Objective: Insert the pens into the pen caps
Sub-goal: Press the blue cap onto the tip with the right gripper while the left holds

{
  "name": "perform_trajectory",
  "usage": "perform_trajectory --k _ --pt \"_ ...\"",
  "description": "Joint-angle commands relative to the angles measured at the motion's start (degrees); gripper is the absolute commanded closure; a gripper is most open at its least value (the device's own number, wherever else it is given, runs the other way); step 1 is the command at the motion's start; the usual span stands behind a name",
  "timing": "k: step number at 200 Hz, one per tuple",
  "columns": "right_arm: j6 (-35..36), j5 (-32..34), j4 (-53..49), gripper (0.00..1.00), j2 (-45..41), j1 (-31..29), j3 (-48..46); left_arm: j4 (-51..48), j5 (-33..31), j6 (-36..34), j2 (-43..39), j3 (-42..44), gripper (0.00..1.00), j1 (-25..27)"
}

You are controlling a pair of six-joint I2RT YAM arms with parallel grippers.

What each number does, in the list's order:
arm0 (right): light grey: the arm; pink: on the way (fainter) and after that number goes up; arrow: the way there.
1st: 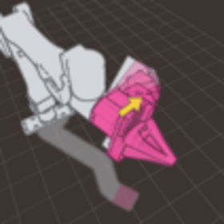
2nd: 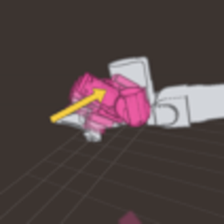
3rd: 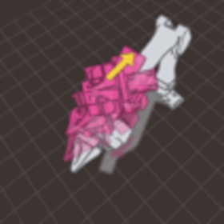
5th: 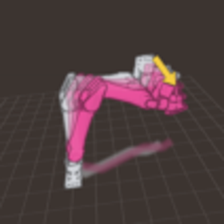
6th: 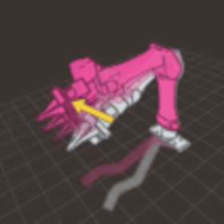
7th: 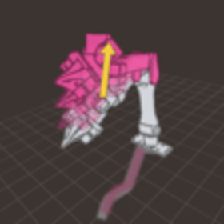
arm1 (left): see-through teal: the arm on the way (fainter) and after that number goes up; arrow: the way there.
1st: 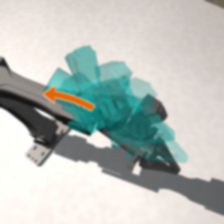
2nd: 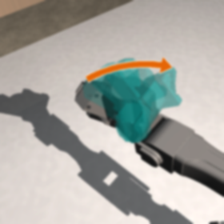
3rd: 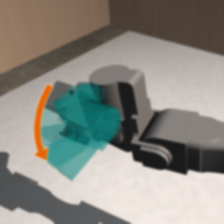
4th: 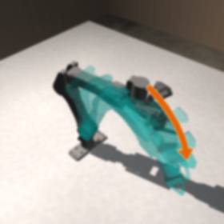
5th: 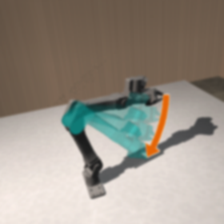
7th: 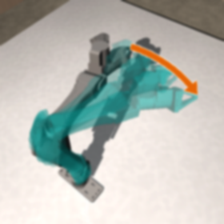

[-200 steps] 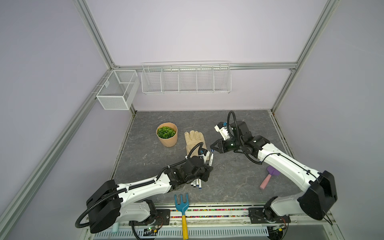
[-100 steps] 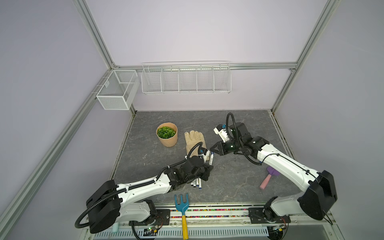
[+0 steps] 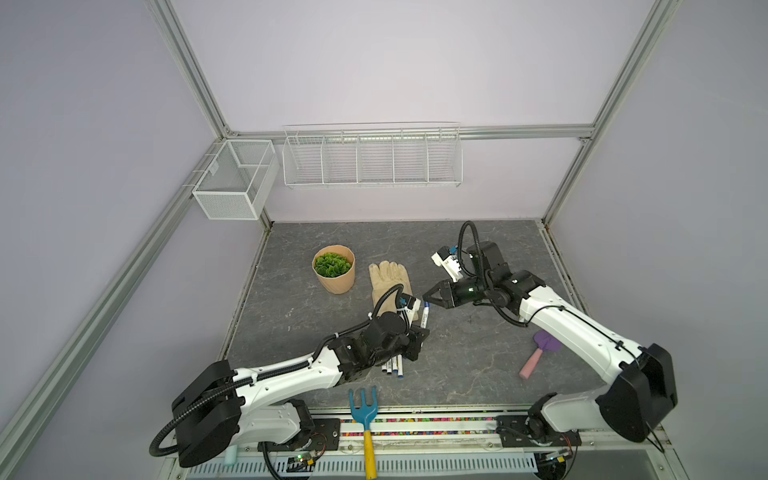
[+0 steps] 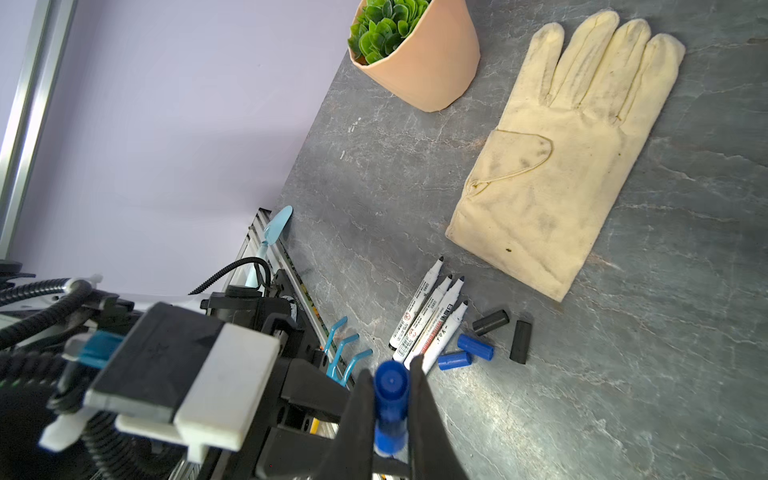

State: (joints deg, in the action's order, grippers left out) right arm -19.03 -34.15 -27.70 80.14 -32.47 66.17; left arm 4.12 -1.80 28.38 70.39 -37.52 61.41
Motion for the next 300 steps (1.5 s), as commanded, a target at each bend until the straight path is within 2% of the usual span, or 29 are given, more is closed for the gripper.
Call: perform_trajectory --k 1,80,113,163,183,237,273,300 --pt "2.3 -8.7 -14.2 0.94 -1.4 -1.5 -1.4 9.3 -4.3 0.9 -1.2 -0.5 1.0 -2.3" --pt "5.5 -8.9 -22.0 0.94 -2.3 -3.8 -3.2 10.6 -3.3 0.5 1.0 -1.4 1.0 -2.5" --pt "6.2 -9.2 -23.3 0.94 -0.6 -5.8 -3.0 10.4 -3.6 -0.7 1.6 -2.5 1.0 -2.5" --pt "5.8 -9.5 -23.8 0.94 -0.8 -5.6 -2.9 9.3 -3.8 -2.1 2.1 -4.0 1.0 -2.5" --pt "6.4 -7.0 -25.8 0.94 -0.1 -6.1 -2.5 9.8 -4.0 -2.2 1.6 -3.9 1.0 -2.5" --pt "7.8 6.6 -30.0 0.94 4.8 -8.1 -3.3 12.2 -6.4 -5.7 -0.8 -8.2 1.0 -2.9" --pt "7.3 8.2 -28.6 0.94 7.4 -8.6 -4.0 14.0 -5.2 -9.5 -0.3 -15.9 1.0 -4.0" --pt "8.0 8.6 -28.7 0.94 7.9 -9.5 -3.5 16.4 -1.0 -9.8 1.6 -22.0 1.0 -5.3"
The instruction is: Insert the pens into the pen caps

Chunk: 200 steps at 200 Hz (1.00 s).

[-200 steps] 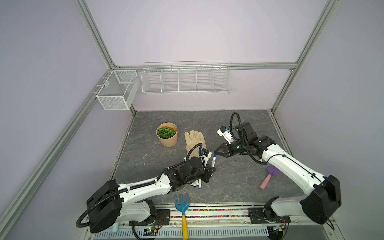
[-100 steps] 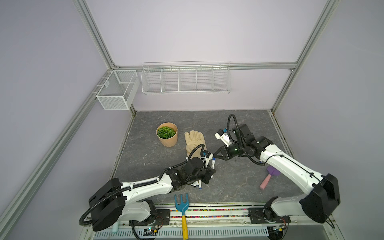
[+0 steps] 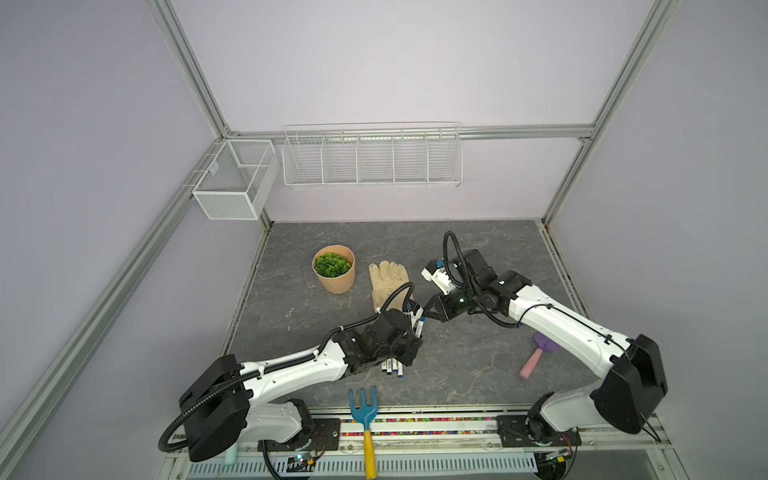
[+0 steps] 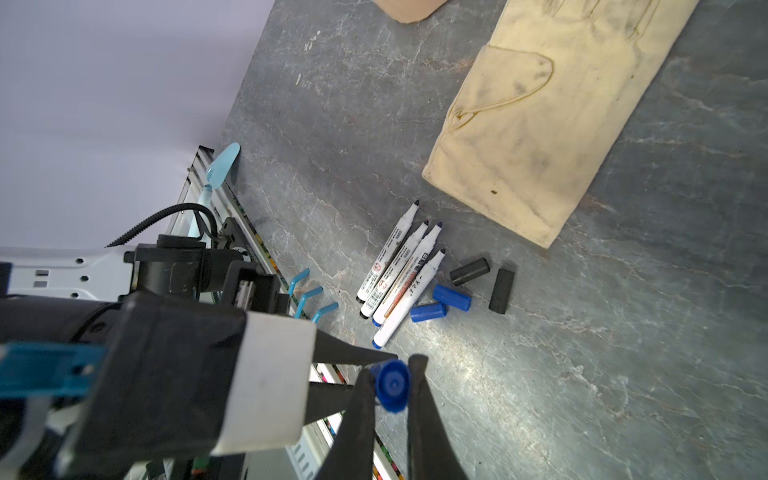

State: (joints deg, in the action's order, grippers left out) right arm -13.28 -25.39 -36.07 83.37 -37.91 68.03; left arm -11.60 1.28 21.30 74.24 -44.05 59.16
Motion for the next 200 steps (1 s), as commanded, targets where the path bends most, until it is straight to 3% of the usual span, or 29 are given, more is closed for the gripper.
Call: perform_trajectory --k 1,34,80,129,200 --pt "2.2 -0.2 -20.4 0.94 4.6 -4.1 -5.4 32.1 -3.8 -2.7 -2.1 -15.6 1.0 -3.1" --pt "2.3 -0.5 -19.2 0.94 3.0 -3.1 -5.4 32.2 1.4 -0.9 1.1 -18.7 1.0 -3.1" --pt "-2.4 -11.4 -10.5 0.94 -3.1 9.8 -7.8 32.6 3.3 3.9 0.0 -10.1 1.0 -3.0" --pt "-5.3 -13.3 -4.7 0.93 -5.3 9.8 -7.5 30.5 3.0 4.1 1.0 -4.4 1.0 -1.1" --pt "-7.7 -10.0 -1.3 0.66 -8.4 9.7 -5.8 30.8 5.0 4.0 7.0 -4.0 1.0 -0.7"
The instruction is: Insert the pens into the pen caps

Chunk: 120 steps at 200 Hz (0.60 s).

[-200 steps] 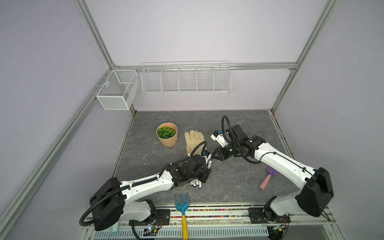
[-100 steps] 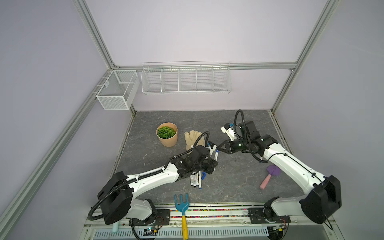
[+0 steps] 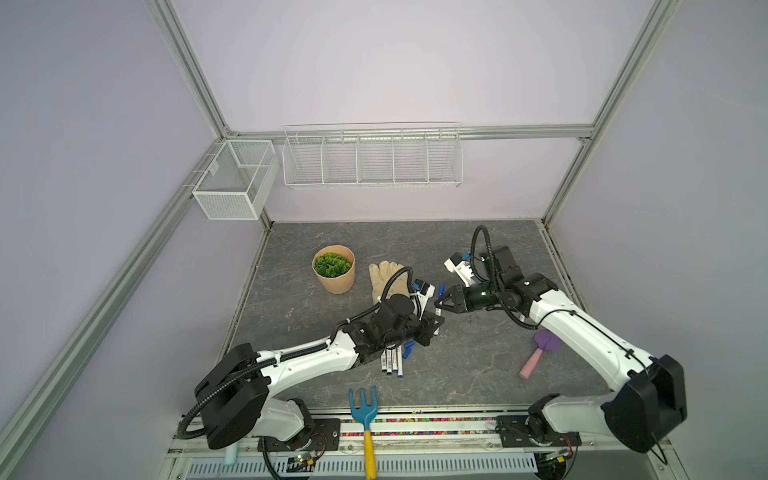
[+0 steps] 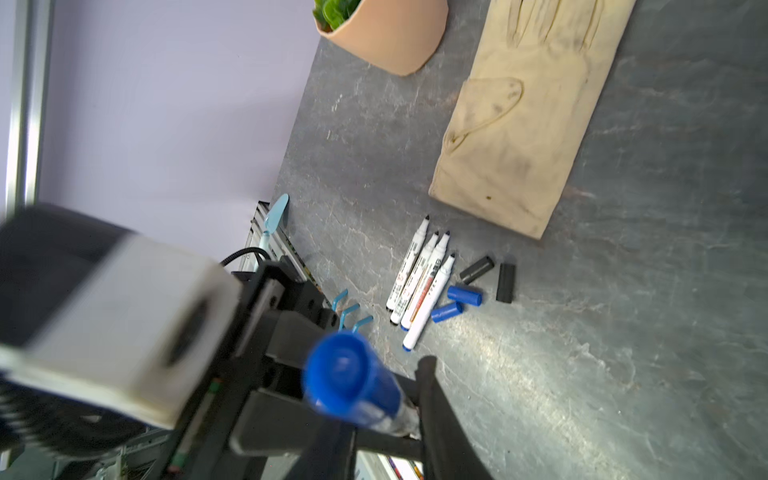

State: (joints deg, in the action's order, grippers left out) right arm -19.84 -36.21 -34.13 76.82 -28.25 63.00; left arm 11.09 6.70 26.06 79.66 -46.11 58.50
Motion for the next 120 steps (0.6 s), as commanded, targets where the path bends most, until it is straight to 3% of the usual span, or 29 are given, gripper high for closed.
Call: perform_trajectory --k 1,33,74,99,116,120 --pt "-1.2 0.8 -3.2 0.66 -2.0 0.0 -0.8 8.1 -0.5 -0.8 1.6 -2.0 1.0 -0.1" --pt "-1.7 2.9 -2.4 0.68 -2.9 0.0 -1.3 8.2 -0.3 -0.7 2.8 -2.0 1.0 -0.1" --pt "-2.8 5.9 -0.8 0.85 -3.7 0.2 -2.4 8.6 -0.5 -0.5 2.7 -1.5 1.0 -0.1" --pt "-3.9 7.3 0.3 0.87 -4.0 0.6 -2.9 8.2 -1.7 -0.4 2.6 -1.2 1.0 -0.1" --pt "-4.9 10.1 -0.1 0.88 -3.7 1.5 -2.3 7.7 -3.1 -0.2 2.3 -0.5 0.88 -0.1" --pt "-5.1 10.9 -0.5 0.88 -3.4 1.9 -2.2 7.4 -3.5 0.0 2.2 -0.2 0.81 -0.1"
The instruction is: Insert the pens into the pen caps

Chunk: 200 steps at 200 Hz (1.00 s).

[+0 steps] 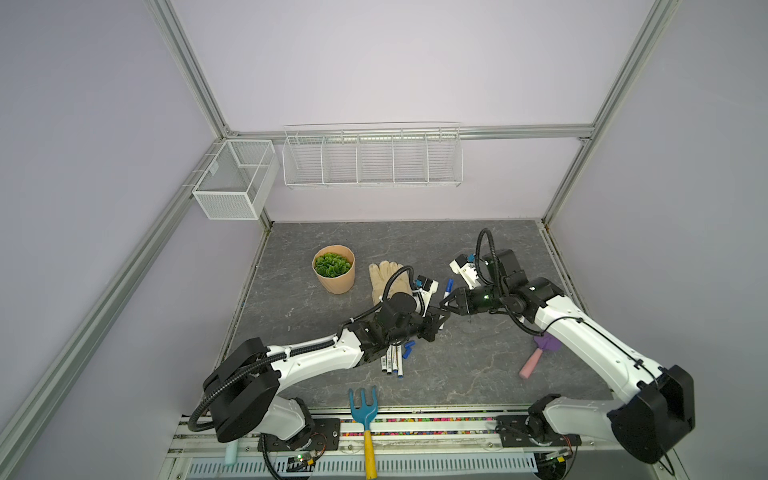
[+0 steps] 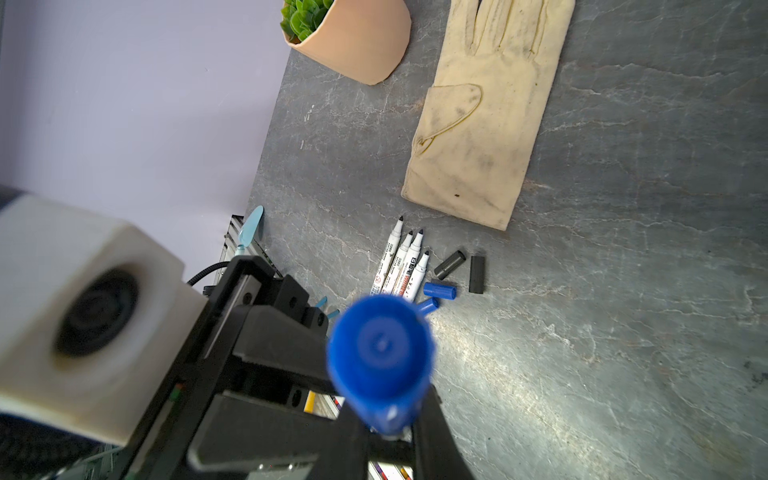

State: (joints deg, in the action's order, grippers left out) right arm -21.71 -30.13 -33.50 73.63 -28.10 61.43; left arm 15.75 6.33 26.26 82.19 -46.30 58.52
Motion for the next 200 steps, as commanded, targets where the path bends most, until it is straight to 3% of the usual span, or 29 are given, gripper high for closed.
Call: perform_trajectory --k 1,21,35,90,147,171,200 --pt "-3.3 5.2 -1.2 0.88 -0.2 1.9 -0.5 2.7 -3.3 -0.2 -0.3 0.0 0.79 -0.2" --pt "-4.1 12.0 -6.3 0.87 3.0 5.6 1.5 1.1 -6.1 0.8 -1.4 1.4 0.6 -0.2" --pt "-4.2 19.0 -11.2 0.87 6.6 9.0 2.6 -0.9 -9.0 1.9 -2.7 2.6 0.55 -0.2" --pt "-5.8 34.2 -11.0 0.84 21.1 20.1 2.9 -13.0 -22.9 8.5 -8.2 6.7 0.51 -0.1" --pt "-6.4 40.0 -11.6 0.79 31.5 23.8 7.6 -17.4 -27.4 8.4 -16.3 10.5 0.47 -0.1" --pt "-6.5 44.4 -12.5 0.71 32.3 24.1 8.2 -18.0 -28.6 8.5 -18.5 12.3 0.45 -0.2" --pt "-7.4 45.1 -12.7 0.6 31.0 24.1 7.4 -19.2 -28.8 9.7 -20.3 14.3 0.44 -0.2"
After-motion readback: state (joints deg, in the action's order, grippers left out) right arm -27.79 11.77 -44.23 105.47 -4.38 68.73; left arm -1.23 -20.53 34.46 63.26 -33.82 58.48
